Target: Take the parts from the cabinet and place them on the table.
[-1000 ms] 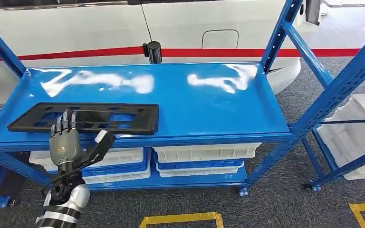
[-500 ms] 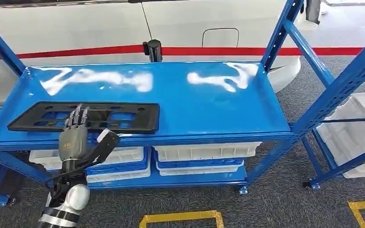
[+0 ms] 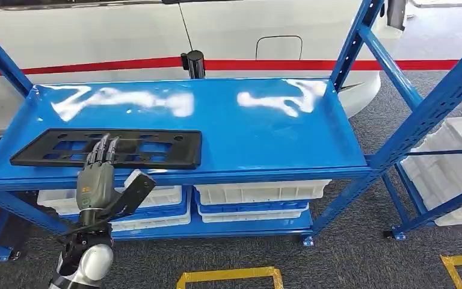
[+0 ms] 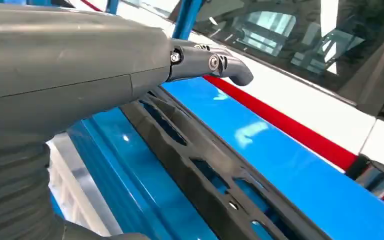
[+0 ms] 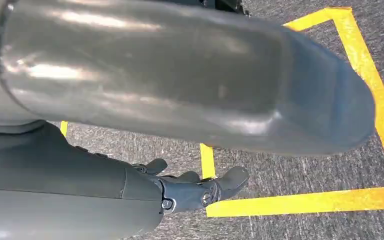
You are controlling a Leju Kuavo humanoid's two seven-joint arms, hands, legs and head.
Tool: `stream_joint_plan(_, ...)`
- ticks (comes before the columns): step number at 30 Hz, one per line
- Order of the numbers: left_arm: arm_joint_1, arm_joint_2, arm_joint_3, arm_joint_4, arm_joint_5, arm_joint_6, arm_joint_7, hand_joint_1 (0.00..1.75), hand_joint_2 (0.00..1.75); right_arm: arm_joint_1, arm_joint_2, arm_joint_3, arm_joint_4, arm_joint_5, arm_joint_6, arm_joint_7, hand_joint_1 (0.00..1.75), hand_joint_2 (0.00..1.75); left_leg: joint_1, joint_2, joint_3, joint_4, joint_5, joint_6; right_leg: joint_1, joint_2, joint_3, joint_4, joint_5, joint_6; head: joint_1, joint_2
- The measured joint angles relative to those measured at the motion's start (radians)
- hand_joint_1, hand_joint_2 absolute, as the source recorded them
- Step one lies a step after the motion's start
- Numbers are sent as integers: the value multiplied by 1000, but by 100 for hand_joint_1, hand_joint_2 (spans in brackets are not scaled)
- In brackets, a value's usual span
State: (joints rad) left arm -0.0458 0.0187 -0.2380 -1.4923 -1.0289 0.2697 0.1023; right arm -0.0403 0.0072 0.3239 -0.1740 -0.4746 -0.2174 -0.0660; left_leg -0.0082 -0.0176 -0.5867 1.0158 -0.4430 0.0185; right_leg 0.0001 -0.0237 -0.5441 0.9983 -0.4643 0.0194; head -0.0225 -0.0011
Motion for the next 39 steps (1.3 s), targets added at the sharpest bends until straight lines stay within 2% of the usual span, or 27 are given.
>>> stream_joint_plan(4,2,5,1,0,-36,11,19,0,175,0,0,0,0,0,-1,0,0,0,0,0,0,0,0,0,0,0,0,0,0,0,0,0)
stream_joint_plan(10,1,14,19,0,-179,67,79,0,175,0,0,0,0,7,-2,0,0,0,0,0,0,0,0,0,0,0,0,0,0,0,0,0)
stream_joint_plan(16,-29,19,40,11,-230,77,87,0,175,0,0,0,0,15,-2,1,0,0,0,0,0,0,0,0,0,0,0,0,0,0,0,0)
stream_joint_plan(24,-67,19,45,47,-231,73,89,0,175,-1,0,0,0,16,-1,3,0,0,0,0,0,0,0,0,0,0,0,0,0,0,0,0)
stream_joint_plan(35,-133,20,51,182,-90,-40,74,0,175,-1,-1,0,0,23,6,5,0,0,0,0,0,0,0,0,0,0,0,0,0,0,0,0)
stream_joint_plan(39,-153,24,59,211,-67,-50,74,0,175,-2,-2,0,0,24,6,3,0,0,0,0,0,0,0,0,0,0,0,0,0,0,0,0)
